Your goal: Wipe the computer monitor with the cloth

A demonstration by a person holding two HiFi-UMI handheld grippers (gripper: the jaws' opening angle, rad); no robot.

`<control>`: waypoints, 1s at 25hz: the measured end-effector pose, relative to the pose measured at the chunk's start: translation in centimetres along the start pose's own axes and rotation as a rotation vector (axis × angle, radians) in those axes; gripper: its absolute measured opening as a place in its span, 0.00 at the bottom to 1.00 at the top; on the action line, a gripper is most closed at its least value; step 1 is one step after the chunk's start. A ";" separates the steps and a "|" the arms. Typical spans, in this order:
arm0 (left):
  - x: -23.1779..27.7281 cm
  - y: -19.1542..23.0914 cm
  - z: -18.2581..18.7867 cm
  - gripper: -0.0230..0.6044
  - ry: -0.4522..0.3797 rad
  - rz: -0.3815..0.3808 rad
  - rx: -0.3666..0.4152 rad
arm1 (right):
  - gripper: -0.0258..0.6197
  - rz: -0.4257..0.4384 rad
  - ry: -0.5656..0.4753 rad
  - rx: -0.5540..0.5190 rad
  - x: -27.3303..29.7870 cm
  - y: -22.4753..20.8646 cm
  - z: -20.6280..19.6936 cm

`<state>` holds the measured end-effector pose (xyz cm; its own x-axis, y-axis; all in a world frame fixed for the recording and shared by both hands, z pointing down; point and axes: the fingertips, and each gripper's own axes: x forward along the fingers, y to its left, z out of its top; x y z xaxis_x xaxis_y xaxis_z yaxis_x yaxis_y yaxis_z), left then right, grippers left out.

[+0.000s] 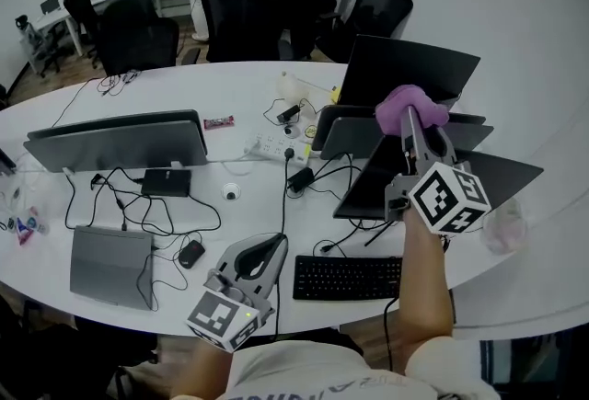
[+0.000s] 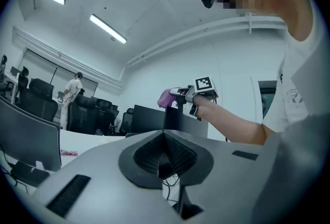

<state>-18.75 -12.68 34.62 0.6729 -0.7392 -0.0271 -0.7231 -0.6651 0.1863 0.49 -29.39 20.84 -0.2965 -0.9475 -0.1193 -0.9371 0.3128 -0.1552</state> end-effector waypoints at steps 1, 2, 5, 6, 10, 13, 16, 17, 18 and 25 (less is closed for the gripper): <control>0.2 -0.1 0.1 0.04 -0.003 0.011 0.003 | 0.13 0.018 0.034 0.001 0.3 -0.2 -0.7; 0.4 -0.3 0.2 0.04 -0.006 0.019 0.002 | 0.13 0.032 0.065 -0.007 0.5 -0.4 -1.4; 1.0 -1.3 0.4 0.04 -0.004 0.030 0.003 | 0.13 0.045 0.142 -0.084 0.2 -0.9 -2.9; 1.2 -1.7 0.4 0.04 -0.003 0.031 0.008 | 0.13 0.049 0.161 -0.113 0.0 -1.0 -3.2; 1.8 -2.7 0.7 0.04 -0.013 0.053 0.026 | 0.13 0.070 0.220 -0.224 -0.4 -1.1 -4.2; 2.2 -3.3 1.0 0.04 -0.012 0.065 0.040 | 0.13 0.081 0.239 -0.298 -0.9 -1.3 -4.4; 2.9 -4.2 1.2 0.04 -0.003 0.069 0.053 | 0.13 0.094 0.242 -0.337 -1.3 -1.7 -4.5; 3.2 -4.5 1.2 0.04 0.002 0.068 0.056 | 0.13 0.098 0.242 -0.342 -1.4 -1.9 -4.4; 3.5 -4.8 1.2 0.04 0.008 0.066 0.059 | 0.13 0.102 0.242 -0.345 -1.5 -2.1 -4.4; 5.9 -7.3 0.9 0.04 0.025 0.040 0.080 | 0.13 0.099 0.234 -0.349 -2.9 -5.1 -3.8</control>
<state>-9.67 -12.25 32.18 0.6462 -0.7631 0.0034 -0.7589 -0.6422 0.1077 5.43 -28.48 25.73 -0.3839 -0.9162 0.1150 -0.8964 0.3997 0.1914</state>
